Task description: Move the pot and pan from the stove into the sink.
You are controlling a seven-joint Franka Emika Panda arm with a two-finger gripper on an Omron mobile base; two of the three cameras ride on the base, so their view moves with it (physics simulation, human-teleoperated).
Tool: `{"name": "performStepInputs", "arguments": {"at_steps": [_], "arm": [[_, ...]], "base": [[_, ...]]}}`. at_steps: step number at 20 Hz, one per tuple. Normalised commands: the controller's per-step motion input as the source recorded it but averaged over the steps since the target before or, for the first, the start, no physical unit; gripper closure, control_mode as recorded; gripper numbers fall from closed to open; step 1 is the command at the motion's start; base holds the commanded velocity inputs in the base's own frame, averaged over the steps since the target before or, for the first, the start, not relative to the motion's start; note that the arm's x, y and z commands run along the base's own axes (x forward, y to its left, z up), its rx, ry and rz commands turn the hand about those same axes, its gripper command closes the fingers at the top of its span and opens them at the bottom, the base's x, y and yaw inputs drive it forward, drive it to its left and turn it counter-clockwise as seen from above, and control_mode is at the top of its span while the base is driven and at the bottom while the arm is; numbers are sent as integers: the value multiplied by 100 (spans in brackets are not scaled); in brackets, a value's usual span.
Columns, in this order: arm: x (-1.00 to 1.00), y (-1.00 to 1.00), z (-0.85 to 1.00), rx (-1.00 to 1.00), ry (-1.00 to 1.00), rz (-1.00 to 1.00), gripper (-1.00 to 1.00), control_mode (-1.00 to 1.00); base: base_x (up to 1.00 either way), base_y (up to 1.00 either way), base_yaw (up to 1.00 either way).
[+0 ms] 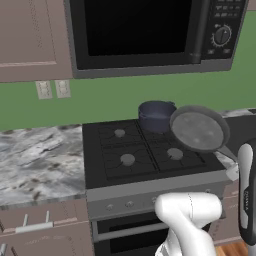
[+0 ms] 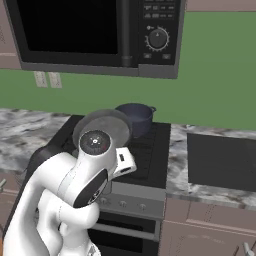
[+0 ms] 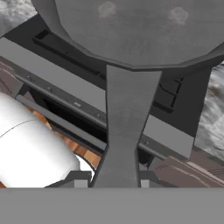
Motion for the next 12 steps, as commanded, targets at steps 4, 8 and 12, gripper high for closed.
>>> {"name": "performStepInputs", "arguments": {"at_steps": [4, 8, 12], "arm": [[0, 0, 0, 0, 0, 0, 100, -100], [0, 0, 0, 0, 0, 0, 100, 100], [0, 0, 0, 0, 0, 0, 100, 100]], "base": [[0, 0, 0], [0, -3, 0], [0, -28, 0]]}}
